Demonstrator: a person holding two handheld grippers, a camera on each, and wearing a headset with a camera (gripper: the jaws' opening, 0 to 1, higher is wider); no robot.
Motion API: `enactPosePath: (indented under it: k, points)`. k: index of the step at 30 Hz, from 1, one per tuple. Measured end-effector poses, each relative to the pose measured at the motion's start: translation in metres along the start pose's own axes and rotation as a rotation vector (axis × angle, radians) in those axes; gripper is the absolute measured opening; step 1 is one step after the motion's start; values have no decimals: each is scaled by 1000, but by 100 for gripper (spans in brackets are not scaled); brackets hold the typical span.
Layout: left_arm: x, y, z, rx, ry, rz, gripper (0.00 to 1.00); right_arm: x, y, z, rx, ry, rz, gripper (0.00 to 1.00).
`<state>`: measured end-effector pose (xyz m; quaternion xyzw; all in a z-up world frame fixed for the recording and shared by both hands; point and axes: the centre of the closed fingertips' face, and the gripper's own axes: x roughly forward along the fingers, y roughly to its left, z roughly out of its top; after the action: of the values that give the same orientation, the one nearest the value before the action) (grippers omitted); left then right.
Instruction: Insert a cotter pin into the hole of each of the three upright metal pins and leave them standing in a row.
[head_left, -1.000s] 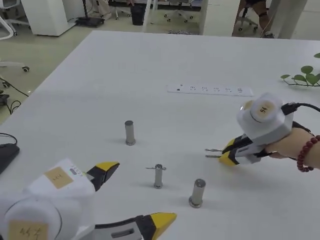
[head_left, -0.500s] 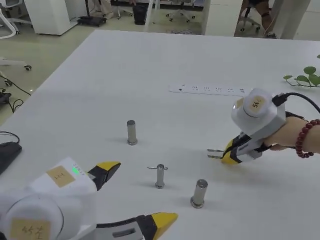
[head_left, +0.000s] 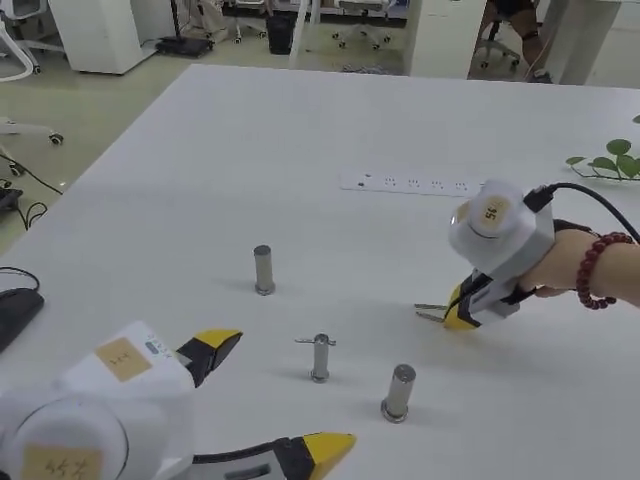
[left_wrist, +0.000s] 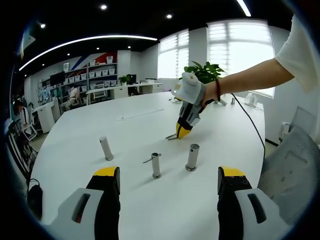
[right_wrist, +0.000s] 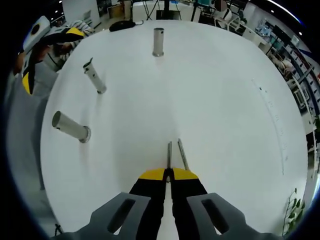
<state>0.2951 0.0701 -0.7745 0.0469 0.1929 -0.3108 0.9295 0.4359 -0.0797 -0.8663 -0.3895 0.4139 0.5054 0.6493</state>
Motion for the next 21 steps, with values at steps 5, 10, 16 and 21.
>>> enactPosePath:
  k: [5,10,16,21]
  points:
    - [0,-1,0,2,3,-3,79,3,-5,-1,-36,17,-20,4]
    - [-1,-2,0,3,5,-7,79,1,-7,-2,-4,0,-32,4]
    - [-2,0,3,6,2,-7,78,-5,-5,0,-21,2,-44,4]
    - [-3,1,6,15,5,-6,77,-14,-4,6,-43,-14,-60,3]
